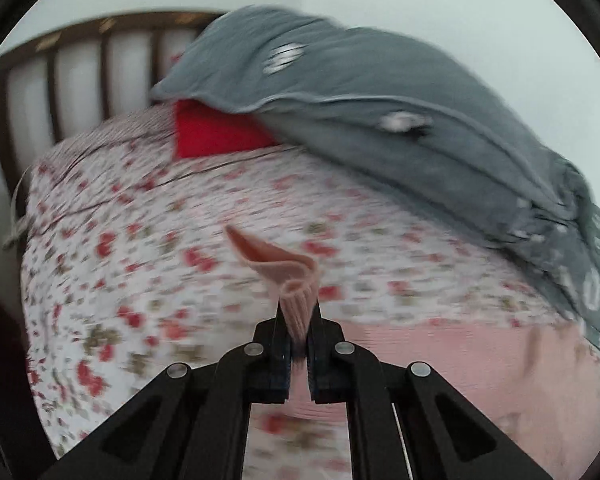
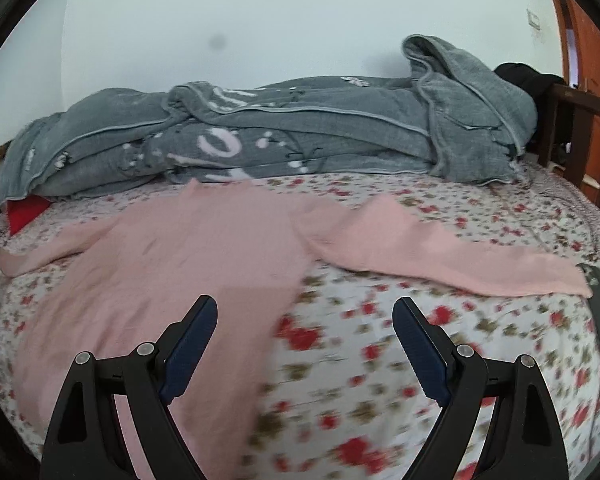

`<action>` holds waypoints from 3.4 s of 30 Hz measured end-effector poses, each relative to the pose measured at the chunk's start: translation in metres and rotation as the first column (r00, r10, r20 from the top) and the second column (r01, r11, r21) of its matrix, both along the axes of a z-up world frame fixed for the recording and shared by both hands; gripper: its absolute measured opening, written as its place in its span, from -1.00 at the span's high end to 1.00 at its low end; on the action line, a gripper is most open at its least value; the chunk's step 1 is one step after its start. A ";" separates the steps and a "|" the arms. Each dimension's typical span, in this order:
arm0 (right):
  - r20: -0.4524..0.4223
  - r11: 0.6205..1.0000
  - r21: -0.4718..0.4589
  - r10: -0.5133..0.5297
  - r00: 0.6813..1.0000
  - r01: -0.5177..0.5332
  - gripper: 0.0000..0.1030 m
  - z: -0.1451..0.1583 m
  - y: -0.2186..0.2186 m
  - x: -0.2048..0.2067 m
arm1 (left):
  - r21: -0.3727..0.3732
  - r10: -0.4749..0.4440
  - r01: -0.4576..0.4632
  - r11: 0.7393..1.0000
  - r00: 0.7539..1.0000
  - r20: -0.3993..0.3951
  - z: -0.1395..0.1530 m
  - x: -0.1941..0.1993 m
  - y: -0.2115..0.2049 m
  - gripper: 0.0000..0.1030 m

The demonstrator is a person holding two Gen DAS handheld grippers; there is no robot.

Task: Fold small clothes
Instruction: 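Grasp the pink sleeve nearest the left gripper with the left gripper, then lay the held sleeve across the sweater body and open the left gripper, then grasp the other pink sleeve with the right gripper, then fold the held sleeve across the sweater body and open the right gripper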

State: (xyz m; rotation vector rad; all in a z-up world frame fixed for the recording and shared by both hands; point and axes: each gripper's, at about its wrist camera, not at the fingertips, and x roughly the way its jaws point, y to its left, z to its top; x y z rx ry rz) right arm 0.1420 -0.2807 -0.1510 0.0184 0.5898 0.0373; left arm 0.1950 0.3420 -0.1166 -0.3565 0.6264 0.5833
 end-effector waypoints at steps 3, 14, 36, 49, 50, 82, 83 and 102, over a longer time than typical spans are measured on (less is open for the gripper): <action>-0.005 1.000 -0.011 -0.022 1.000 0.022 -0.72 -0.005 -0.020 0.000 | 0.007 -0.120 0.120 0.993 0.993 0.017 0.013 0.024 -0.060 0.87; -0.011 0.998 0.048 -0.038 0.999 0.039 -0.72 -0.012 -0.077 -0.061 | 0.000 -0.524 0.524 0.852 0.852 0.015 0.026 0.097 -0.329 0.88; -0.028 0.996 0.068 0.058 0.998 -0.056 -0.72 -0.006 -0.064 -0.041 | 0.078 -0.651 0.650 0.756 0.759 -0.006 -0.012 0.077 -0.405 -0.47; -0.127 0.979 0.171 0.130 0.983 -0.107 0.17 -0.010 0.003 0.097 | 0.086 -0.521 0.519 0.851 0.854 0.001 -0.045 0.073 -0.240 -0.54; -0.143 0.976 0.186 0.137 0.980 -0.109 0.17 -0.013 0.006 0.106 | 0.082 -0.522 0.520 0.850 0.853 0.007 -0.049 0.074 -0.237 -0.56; -0.149 0.998 0.030 -0.046 0.988 0.051 0.86 -0.037 0.024 0.147 | -0.120 -0.615 0.642 0.757 0.762 0.202 -0.064 0.075 -0.212 -0.57; -0.149 0.998 0.028 -0.057 0.987 0.062 0.86 -0.037 0.023 0.146 | -0.115 -0.628 0.655 0.747 0.752 0.201 -0.063 0.074 -0.215 -0.57; -0.187 0.992 -0.045 -0.126 0.974 0.119 0.76 -0.043 0.025 0.148 | -0.123 -0.625 0.616 0.778 0.780 -0.042 -0.088 0.096 -0.235 -0.55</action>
